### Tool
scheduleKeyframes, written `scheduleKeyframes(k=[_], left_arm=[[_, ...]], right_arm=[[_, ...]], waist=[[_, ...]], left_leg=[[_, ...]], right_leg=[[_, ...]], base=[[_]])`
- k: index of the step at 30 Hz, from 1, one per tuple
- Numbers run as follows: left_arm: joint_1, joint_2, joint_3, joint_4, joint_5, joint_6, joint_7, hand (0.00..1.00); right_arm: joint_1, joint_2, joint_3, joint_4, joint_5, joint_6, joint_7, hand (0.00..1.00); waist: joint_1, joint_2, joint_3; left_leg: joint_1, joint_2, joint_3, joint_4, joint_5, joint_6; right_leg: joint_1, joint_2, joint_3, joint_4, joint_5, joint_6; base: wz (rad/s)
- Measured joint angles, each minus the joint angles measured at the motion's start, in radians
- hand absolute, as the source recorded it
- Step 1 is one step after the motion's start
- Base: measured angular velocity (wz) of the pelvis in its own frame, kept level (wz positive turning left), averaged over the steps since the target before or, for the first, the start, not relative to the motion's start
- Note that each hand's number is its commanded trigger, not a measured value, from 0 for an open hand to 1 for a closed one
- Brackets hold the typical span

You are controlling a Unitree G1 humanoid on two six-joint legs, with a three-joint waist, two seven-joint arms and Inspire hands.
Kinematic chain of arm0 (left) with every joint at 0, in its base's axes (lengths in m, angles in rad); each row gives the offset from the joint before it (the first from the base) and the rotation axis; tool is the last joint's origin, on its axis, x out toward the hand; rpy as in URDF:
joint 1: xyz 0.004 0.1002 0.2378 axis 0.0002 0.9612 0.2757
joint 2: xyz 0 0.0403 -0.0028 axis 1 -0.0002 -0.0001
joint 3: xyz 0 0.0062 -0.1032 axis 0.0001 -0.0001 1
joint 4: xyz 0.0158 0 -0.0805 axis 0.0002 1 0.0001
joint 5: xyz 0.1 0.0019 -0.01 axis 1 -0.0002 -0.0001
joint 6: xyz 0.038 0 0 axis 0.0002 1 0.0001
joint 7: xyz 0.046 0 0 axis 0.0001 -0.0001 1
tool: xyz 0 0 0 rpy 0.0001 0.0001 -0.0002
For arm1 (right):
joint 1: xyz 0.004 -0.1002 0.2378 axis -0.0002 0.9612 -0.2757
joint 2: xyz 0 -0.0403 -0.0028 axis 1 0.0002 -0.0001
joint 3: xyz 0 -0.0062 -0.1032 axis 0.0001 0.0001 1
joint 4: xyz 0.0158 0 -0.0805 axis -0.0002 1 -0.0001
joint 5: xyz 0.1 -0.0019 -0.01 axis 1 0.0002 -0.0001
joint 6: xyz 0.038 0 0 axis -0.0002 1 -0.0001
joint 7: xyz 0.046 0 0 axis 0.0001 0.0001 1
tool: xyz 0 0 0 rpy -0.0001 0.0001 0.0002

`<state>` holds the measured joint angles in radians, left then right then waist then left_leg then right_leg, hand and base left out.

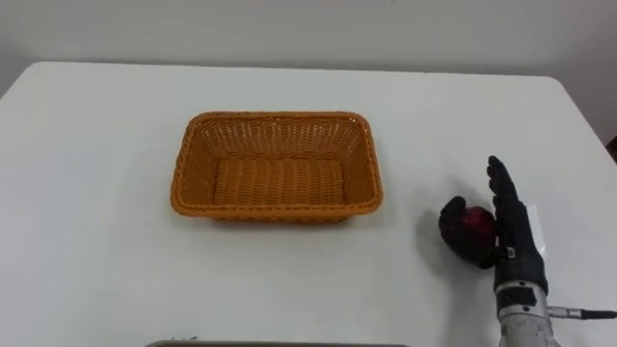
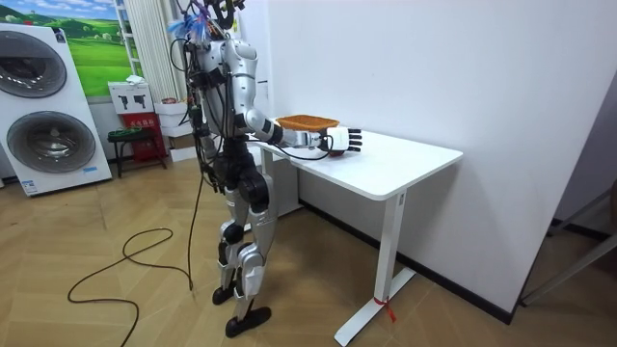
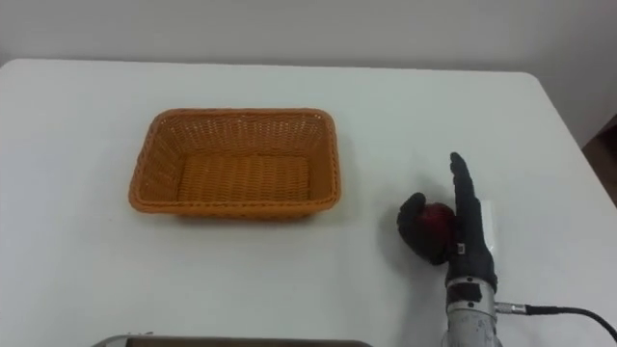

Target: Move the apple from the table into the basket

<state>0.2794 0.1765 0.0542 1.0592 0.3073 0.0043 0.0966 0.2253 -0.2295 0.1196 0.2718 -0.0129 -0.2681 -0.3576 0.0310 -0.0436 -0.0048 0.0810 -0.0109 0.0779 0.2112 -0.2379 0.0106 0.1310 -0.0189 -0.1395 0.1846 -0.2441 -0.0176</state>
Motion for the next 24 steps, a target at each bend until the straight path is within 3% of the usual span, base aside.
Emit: scheduleKeyframes(k=[1, 3, 7, 24], left_arm=[[0.000, 0.000, 0.000, 0.002, 0.000, 0.001, 0.000, 0.00], [-0.001, 0.000, 0.000, 0.008, 0.000, 0.003, 0.000, 0.00], [0.000, 0.000, -0.002, 0.021, 0.000, 0.004, 0.006, 0.00], [-0.003, 0.000, -0.020, 0.022, 0.002, 0.012, 0.049, 0.00]], right_arm=[[-0.004, 0.000, -0.001, 0.018, 0.000, -0.003, 0.004, 0.64], [-0.013, 0.001, -0.003, 0.038, 0.000, -0.006, 0.010, 0.99], [-0.049, 0.002, -0.005, 0.109, 0.000, -0.033, 0.008, 1.00], [-0.054, 0.024, -0.036, 0.198, -0.002, -0.071, -0.026, 1.00]], waist=[[0.000, 0.000, 0.0000], [-0.001, 0.000, -0.0001], [-0.002, 0.000, 0.0000], [-0.011, 0.004, -0.0013]], left_leg=[[0.001, 0.000, 0.000, 0.003, 0.000, 0.000], [0.002, 0.000, 0.000, 0.007, 0.000, 0.000], [-0.001, 0.001, -0.002, 0.018, 0.000, 0.000], [0.003, 0.003, -0.014, 0.028, -0.002, 0.004]], right_leg=[[0.004, 0.000, 0.000, 0.000, 0.000, 0.000], [0.010, 0.000, -0.001, 0.000, 0.000, 0.000], [0.014, 0.000, -0.004, 0.001, 0.004, 0.000], [0.036, 0.001, -0.024, -0.005, 0.016, 0.000]], base=[[0.00], [0.00], [0.00], [0.03]])
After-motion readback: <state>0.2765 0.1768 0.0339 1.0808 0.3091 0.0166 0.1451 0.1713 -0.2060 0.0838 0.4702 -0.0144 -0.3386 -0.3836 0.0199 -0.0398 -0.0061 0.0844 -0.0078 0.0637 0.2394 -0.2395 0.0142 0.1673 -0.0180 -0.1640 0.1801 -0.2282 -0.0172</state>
